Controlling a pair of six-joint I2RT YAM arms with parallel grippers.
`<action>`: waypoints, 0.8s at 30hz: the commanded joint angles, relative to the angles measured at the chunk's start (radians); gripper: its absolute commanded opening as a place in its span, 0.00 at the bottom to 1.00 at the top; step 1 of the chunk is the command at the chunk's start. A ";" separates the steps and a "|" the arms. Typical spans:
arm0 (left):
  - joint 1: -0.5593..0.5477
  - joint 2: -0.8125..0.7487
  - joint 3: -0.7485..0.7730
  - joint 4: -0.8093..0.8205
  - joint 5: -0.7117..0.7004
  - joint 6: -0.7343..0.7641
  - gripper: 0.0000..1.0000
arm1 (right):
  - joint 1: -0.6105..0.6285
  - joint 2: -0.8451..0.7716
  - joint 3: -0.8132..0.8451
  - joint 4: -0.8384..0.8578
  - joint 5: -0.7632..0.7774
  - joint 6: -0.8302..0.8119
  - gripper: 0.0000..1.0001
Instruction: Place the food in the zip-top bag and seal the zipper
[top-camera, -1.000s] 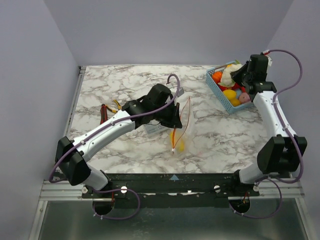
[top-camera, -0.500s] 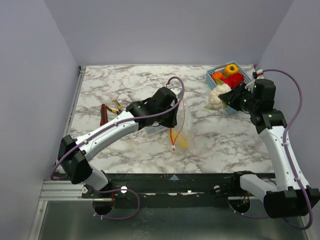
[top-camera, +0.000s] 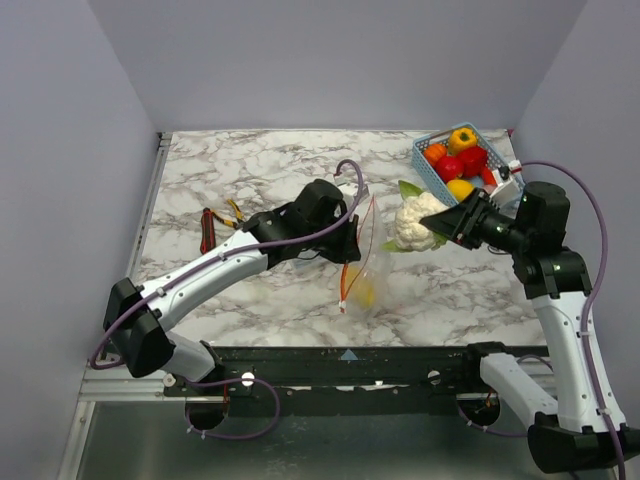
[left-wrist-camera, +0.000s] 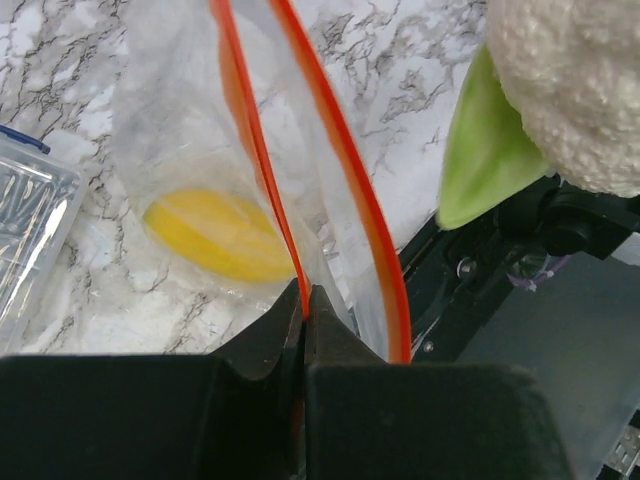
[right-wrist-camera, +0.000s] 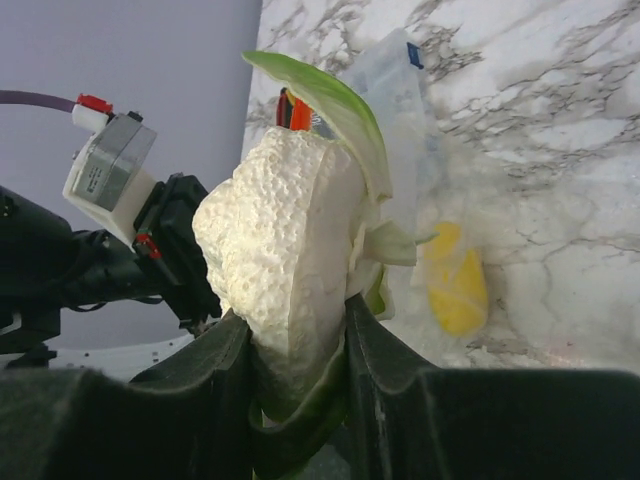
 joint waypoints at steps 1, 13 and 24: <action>0.006 -0.050 -0.006 0.036 0.048 -0.001 0.00 | 0.010 0.007 0.129 -0.055 -0.069 0.017 0.00; -0.073 -0.167 0.183 -0.401 -0.430 -0.166 0.00 | 0.078 0.140 0.099 -0.012 0.011 -0.020 0.00; -0.091 -0.098 0.187 -0.490 -0.449 -0.153 0.00 | 0.495 0.217 0.077 0.046 0.464 -0.006 0.00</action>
